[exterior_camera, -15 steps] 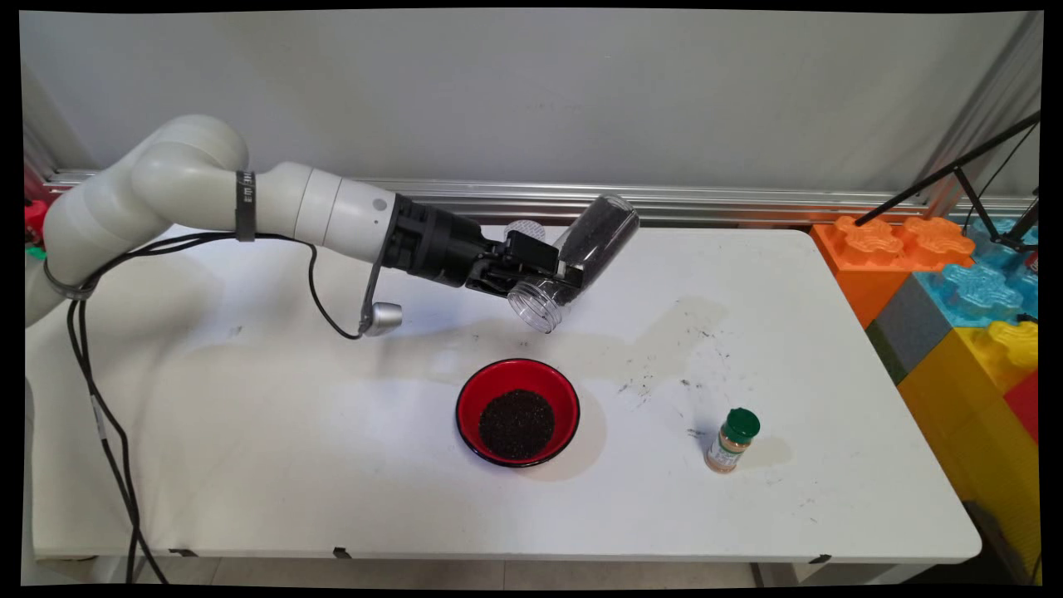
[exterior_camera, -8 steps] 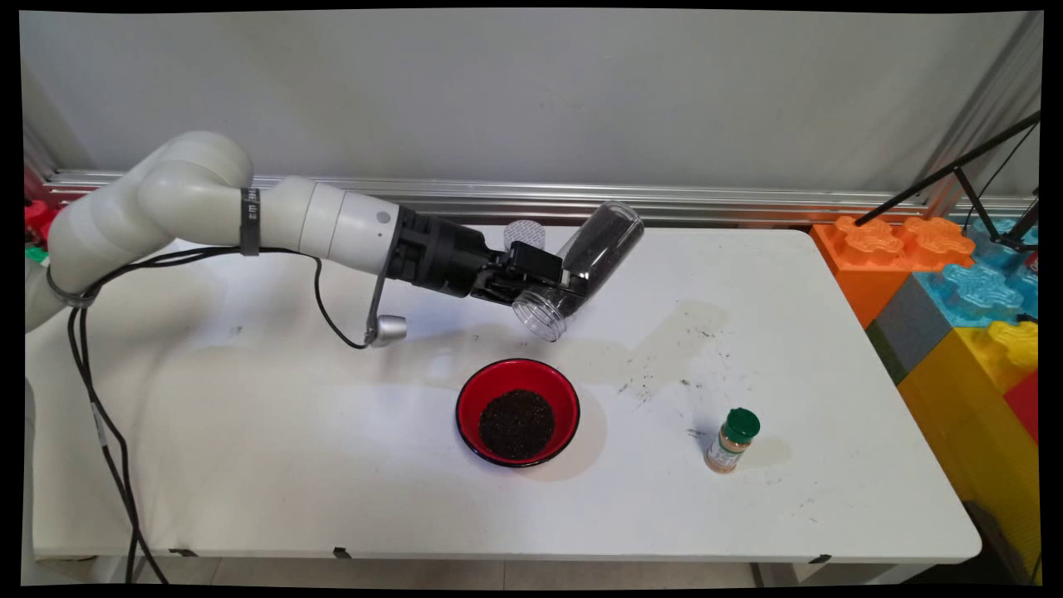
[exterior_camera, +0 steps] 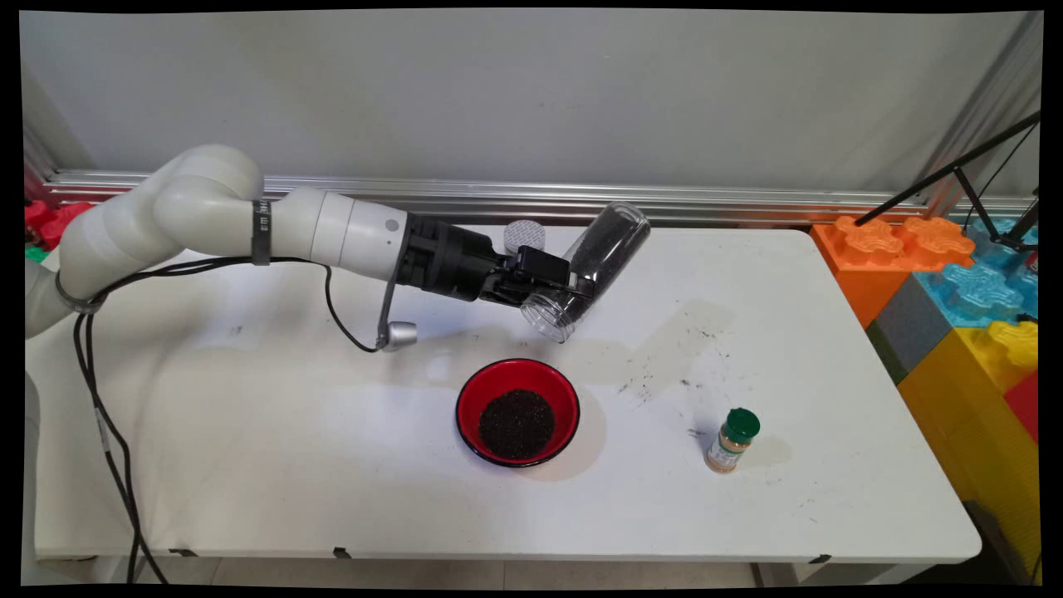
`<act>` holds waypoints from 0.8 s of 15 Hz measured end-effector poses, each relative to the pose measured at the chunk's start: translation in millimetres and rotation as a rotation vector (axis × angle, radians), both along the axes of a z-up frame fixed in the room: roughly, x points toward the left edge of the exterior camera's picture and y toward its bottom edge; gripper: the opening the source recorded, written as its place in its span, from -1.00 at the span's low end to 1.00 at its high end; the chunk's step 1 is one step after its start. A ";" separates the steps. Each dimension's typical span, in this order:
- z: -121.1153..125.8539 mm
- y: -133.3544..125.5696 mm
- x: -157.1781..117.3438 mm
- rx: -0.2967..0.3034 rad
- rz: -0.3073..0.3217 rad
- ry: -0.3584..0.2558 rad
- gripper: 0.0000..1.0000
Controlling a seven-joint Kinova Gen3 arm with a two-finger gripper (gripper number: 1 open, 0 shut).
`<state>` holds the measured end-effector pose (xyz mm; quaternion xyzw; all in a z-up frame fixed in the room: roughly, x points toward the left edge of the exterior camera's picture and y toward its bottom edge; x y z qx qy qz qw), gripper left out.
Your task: Pour the black seasoning powder in the red bowl
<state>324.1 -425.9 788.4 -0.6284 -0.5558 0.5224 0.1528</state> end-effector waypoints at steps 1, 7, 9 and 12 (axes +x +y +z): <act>-1.2 -0.5 -0.7 -0.004 -0.001 0.003 -1.00; -5.3 -2.8 -2.6 -0.025 -0.005 0.013 -1.00; -6.2 -3.8 -2.8 -0.032 -0.006 0.016 -1.00; -7.1 -4.8 -3.1 -0.040 -0.008 0.020 -1.00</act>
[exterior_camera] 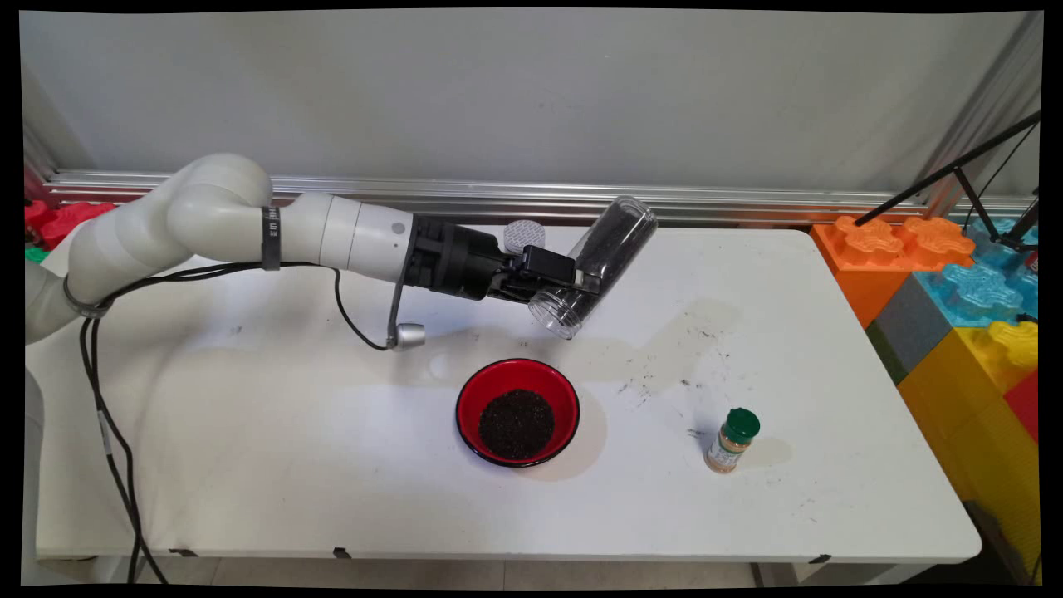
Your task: Pour the black seasoning powder in the red bowl
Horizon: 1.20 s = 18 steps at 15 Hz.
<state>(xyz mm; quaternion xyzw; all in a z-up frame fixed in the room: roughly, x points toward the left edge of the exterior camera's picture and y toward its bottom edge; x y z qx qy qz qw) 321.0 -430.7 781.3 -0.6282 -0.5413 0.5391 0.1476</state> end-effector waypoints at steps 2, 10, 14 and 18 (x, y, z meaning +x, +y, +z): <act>-0.5 -0.6 -0.1 -0.005 -0.001 0.002 -1.00; -2.6 -2.7 0.7 -0.026 -0.009 0.008 -1.00; -3.7 -4.0 1.3 -0.042 -0.017 0.009 -1.00; -4.3 -5.2 2.3 -0.055 -0.025 0.011 -1.00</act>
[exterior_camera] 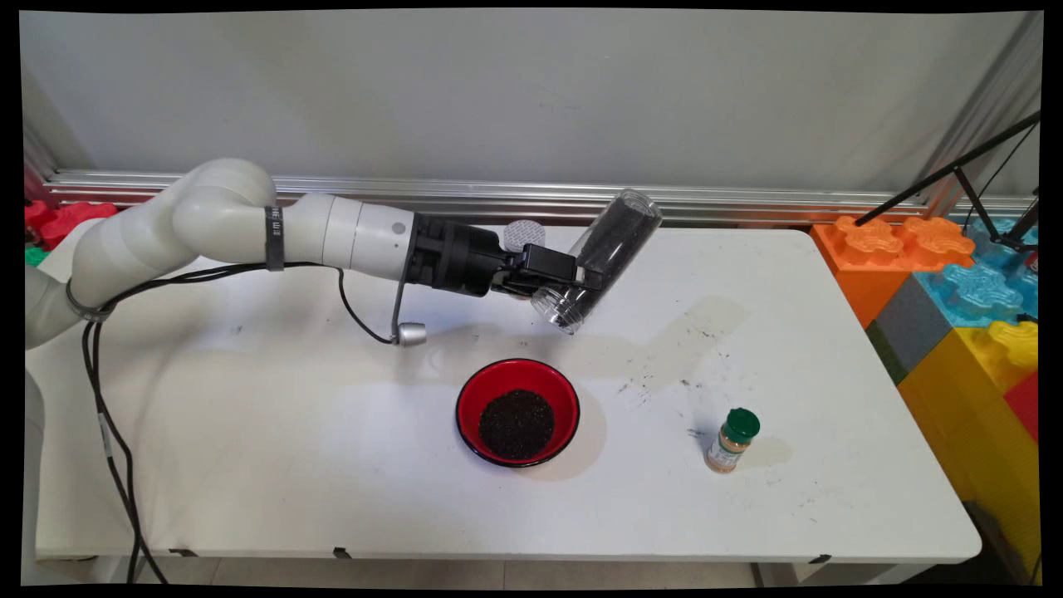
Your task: Pour the black seasoning powder in the red bowl
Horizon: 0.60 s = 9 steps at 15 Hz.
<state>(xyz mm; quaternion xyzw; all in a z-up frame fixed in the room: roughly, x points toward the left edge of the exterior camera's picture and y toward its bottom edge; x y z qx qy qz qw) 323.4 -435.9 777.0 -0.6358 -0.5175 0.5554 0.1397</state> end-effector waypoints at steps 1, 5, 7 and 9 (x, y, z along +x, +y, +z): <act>0.0 -0.4 0.3 -0.004 -0.002 0.001 -1.00; -0.3 -0.8 1.4 -0.016 -0.012 0.003 -1.00; -0.6 -0.6 1.7 -0.019 -0.016 0.004 -1.00; -0.6 -0.7 2.1 -0.022 -0.019 0.005 -1.00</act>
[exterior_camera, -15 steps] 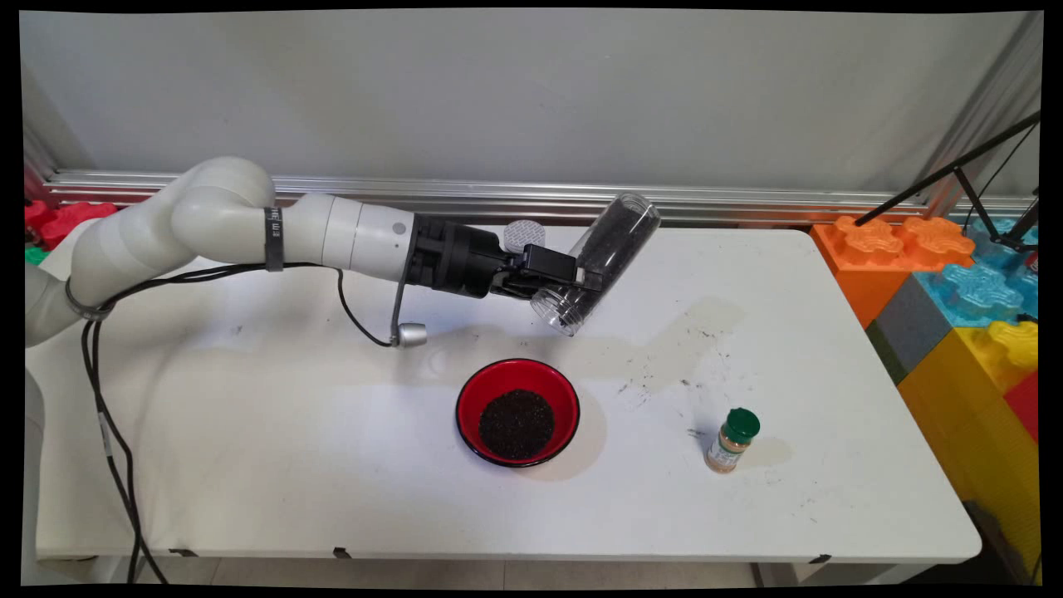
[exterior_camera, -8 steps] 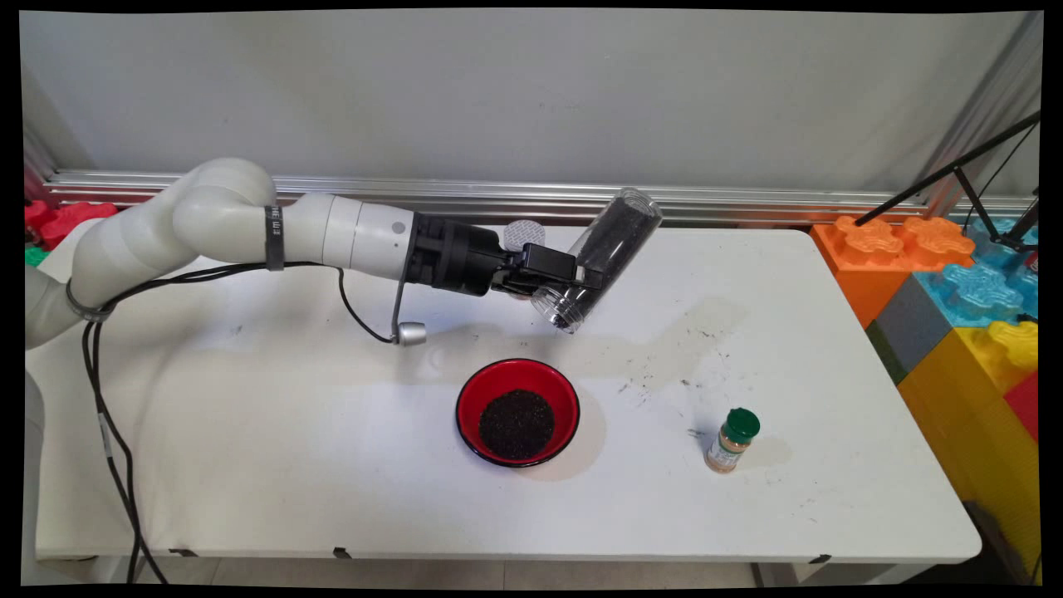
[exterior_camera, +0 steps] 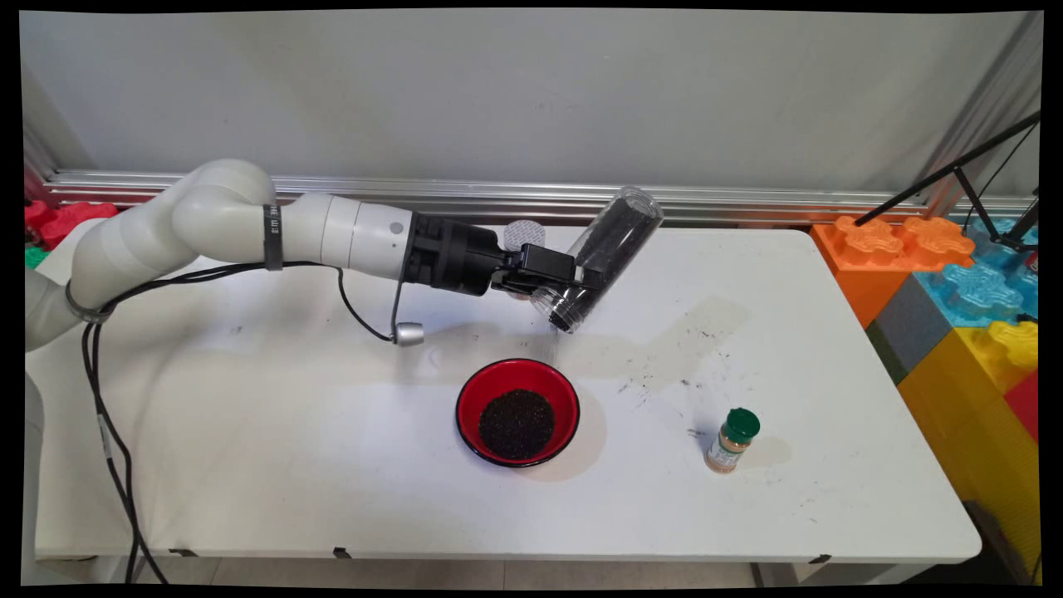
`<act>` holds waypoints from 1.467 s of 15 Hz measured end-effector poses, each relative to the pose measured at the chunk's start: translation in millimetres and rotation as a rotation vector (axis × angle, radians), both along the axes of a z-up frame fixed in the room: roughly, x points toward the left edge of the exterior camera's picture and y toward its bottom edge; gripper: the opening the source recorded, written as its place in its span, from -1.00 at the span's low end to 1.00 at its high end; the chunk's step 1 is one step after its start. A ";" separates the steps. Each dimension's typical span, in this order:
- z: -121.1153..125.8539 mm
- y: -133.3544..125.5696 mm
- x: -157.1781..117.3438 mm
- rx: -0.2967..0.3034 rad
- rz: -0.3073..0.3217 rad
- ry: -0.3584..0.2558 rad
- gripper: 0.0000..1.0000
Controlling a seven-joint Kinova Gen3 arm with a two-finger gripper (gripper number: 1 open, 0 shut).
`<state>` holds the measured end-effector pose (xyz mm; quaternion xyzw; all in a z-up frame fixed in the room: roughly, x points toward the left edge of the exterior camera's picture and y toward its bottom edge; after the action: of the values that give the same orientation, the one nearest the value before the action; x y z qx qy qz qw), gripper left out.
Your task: Pour the black seasoning powder in the red bowl
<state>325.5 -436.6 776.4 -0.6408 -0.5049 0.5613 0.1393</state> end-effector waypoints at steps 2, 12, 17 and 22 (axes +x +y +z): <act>-0.3 0.0 0.4 -0.002 -0.003 0.001 -1.00; 2.9 2.5 2.3 -0.013 -0.023 0.004 -1.00; 10.3 10.2 7.0 -0.002 -0.037 0.000 -1.00; 15.5 14.4 9.0 0.001 -0.048 0.000 -1.00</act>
<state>334.5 -422.2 791.9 -0.6525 -0.4898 0.5576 0.1531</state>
